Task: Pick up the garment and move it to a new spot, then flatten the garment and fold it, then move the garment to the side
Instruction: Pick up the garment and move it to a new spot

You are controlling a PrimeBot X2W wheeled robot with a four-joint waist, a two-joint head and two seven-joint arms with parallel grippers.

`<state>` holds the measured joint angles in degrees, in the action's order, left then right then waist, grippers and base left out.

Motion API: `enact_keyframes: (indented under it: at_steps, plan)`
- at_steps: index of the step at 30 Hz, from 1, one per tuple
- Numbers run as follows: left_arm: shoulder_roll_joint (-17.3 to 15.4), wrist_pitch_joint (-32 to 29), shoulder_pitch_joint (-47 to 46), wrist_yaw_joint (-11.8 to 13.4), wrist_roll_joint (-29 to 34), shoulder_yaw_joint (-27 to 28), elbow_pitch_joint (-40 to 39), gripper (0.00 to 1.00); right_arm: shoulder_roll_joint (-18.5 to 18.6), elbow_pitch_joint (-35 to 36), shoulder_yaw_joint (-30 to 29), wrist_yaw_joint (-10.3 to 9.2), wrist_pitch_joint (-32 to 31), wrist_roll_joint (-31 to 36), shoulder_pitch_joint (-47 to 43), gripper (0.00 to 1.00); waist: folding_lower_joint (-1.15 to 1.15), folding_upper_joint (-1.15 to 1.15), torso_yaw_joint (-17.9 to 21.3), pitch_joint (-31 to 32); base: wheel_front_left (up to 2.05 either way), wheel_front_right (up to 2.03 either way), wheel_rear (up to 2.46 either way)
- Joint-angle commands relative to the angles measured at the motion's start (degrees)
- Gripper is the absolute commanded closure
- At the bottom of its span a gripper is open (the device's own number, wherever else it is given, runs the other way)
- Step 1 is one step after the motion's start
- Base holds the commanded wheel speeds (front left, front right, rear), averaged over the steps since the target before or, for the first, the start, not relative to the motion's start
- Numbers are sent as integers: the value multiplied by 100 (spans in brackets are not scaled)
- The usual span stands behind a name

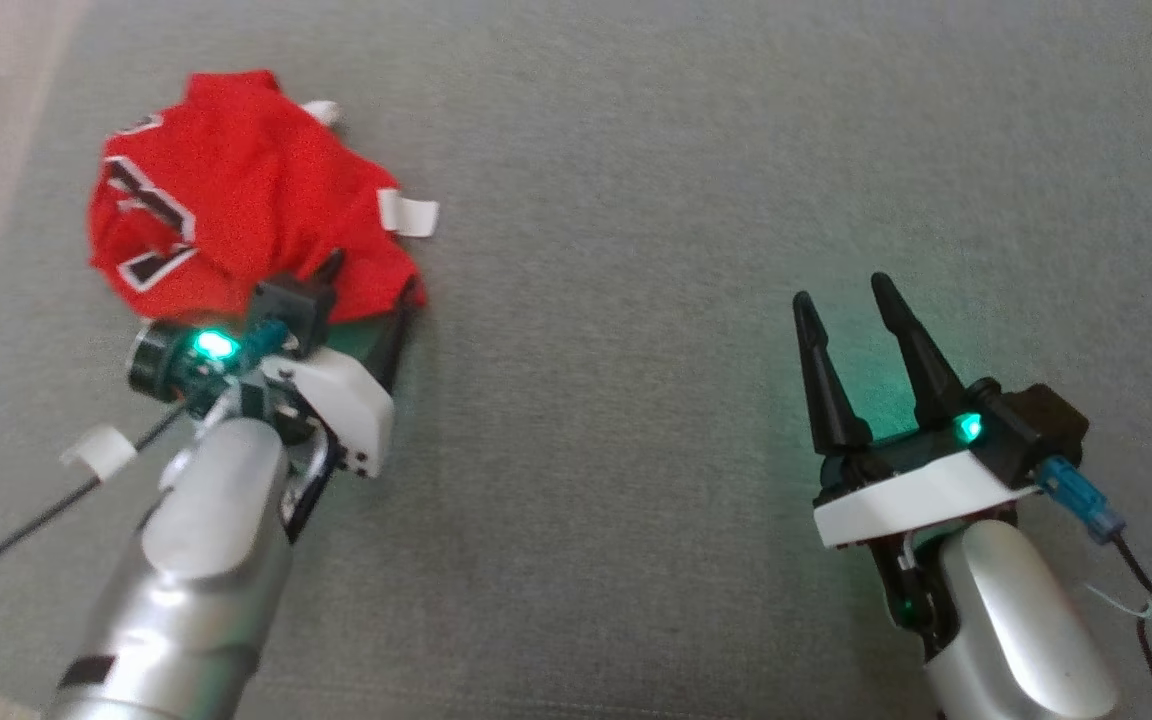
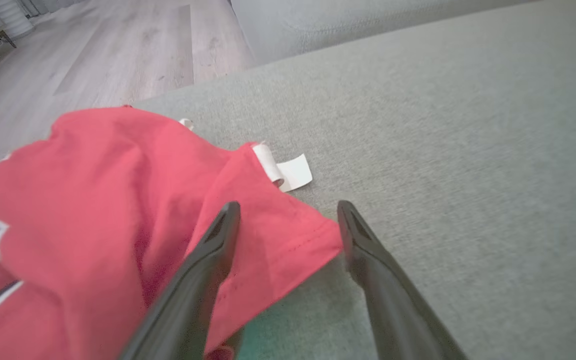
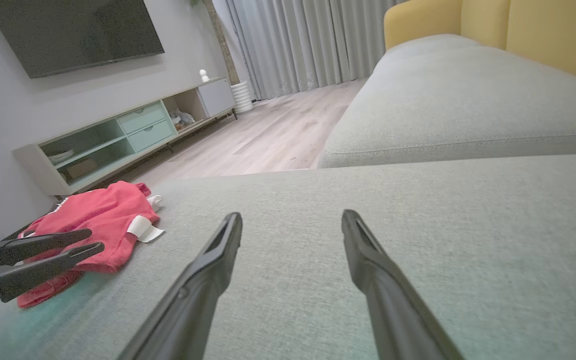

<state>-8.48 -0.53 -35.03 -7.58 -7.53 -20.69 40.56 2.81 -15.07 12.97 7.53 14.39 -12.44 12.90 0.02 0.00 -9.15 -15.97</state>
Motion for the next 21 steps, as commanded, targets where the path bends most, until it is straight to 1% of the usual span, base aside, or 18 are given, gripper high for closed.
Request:
enact_keyframes:
  at_steps: [1, 6, 7, 8, 9, 12, 15, 18, 21]
  plan:
    - [-260, -1, -311, 11, -50, 93, 85, 0, 7, 244, 146, -4, 61, 42, 155, 0, -2, 0, 342, -344, 0, 0, 0]
    - [-293, -91, -578, 10, -418, -289, 778, 0, 7, 334, 107, -4, 61, 39, 165, 0, -2, 0, 444, -415, 0, 0, 0]
    - [-293, -104, -598, 10, -521, -386, 865, 20, 7, 334, 106, -4, 61, 34, 160, 0, -2, 0, 450, -401, 0, 0, 0]
    - [-292, -84, -609, 10, -633, -489, 924, 66, 7, 326, 112, -4, 61, 26, 153, 0, -2, 0, 454, -369, 0, 0, 0]
    - [-295, -36, -614, 10, -747, -579, 961, 100, 7, 316, 126, -4, 61, 15, 145, 0, -2, 0, 458, -334, 0, 0, 0]
    - [-333, 266, -639, 10, -991, -799, 963, 100, 7, 297, 196, -4, 61, -21, 142, 0, -2, 0, 494, -220, 0, 0, 0]
    - [-302, 664, -636, 9, -1258, -1005, 828, 100, 7, 289, 236, -4, 61, -67, 140, 0, -2, 0, 577, -70, 0, 0, 0]
    - [-300, 1047, -653, 9, -1449, -1208, 596, 100, 7, 278, 259, -4, 61, -138, 120, 0, -2, 0, 726, 90, 0, 0, 0]
    - [-265, 1293, -700, 9, -1554, -1346, 284, 100, 7, 287, 275, -4, 61, -229, 83, 0, -2, 0, 933, 210, 0, 0, 0]
